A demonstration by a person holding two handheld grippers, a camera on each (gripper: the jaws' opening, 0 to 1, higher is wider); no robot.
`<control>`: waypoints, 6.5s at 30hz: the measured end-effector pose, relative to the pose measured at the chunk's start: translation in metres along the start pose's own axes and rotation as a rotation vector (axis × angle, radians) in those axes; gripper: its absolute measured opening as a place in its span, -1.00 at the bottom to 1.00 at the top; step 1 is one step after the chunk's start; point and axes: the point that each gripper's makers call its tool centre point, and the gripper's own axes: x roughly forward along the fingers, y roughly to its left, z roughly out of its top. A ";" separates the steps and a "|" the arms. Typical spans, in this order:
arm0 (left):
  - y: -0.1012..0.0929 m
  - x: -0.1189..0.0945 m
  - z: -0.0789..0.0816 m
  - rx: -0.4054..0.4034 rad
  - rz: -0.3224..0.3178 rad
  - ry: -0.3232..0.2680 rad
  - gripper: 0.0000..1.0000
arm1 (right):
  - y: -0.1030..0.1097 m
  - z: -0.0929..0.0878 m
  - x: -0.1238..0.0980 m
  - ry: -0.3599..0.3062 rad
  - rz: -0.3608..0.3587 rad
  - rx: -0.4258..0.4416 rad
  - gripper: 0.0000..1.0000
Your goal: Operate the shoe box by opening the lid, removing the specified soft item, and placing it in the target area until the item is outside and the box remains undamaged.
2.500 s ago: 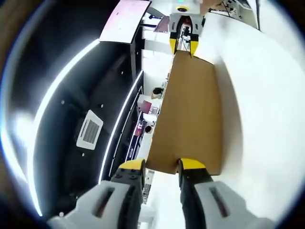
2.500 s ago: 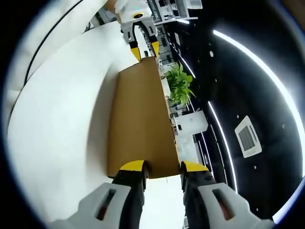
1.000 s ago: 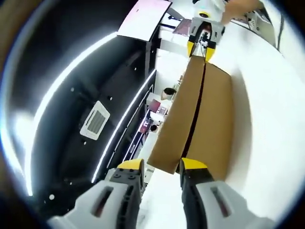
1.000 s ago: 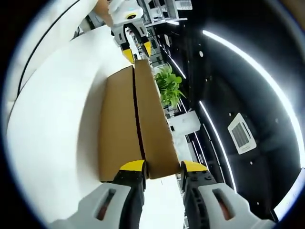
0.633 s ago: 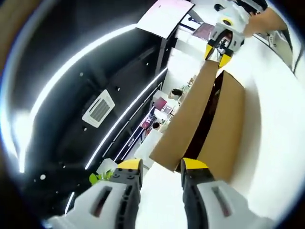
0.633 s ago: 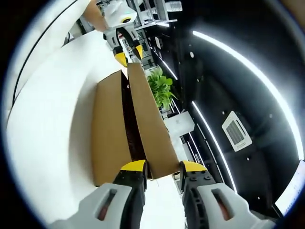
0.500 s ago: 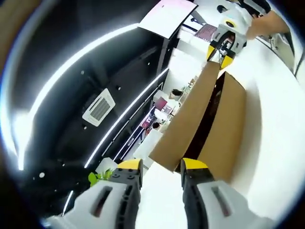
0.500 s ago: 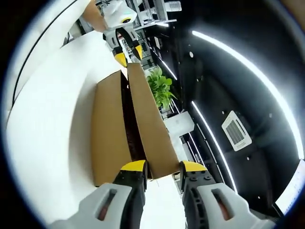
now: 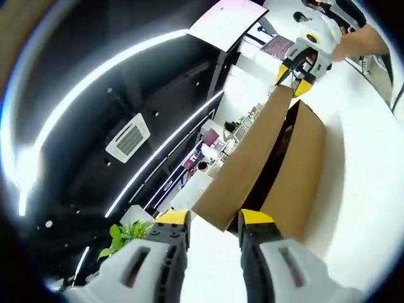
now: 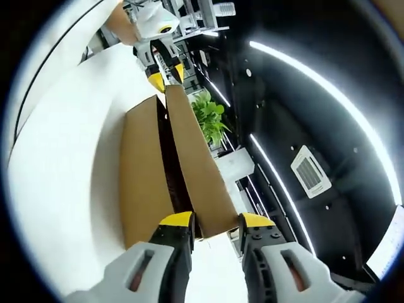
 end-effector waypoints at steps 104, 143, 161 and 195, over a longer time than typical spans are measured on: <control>-0.012 0.002 0.027 -0.054 -0.141 -0.147 -0.23 | -0.040 -0.014 0.029 0.059 -0.400 0.479 -0.56; -0.047 0.013 -0.008 -0.212 -0.519 -0.034 0.01 | -0.064 -0.022 0.033 0.077 -0.427 0.545 -0.90; -0.025 0.011 0.005 -0.246 -0.632 0.001 -0.41 | -0.078 -0.022 0.043 0.118 -0.369 0.482 -0.88; -0.069 0.021 -0.021 -0.101 -0.998 0.162 -0.63 | -0.078 -0.021 0.046 0.148 -0.317 0.415 -0.86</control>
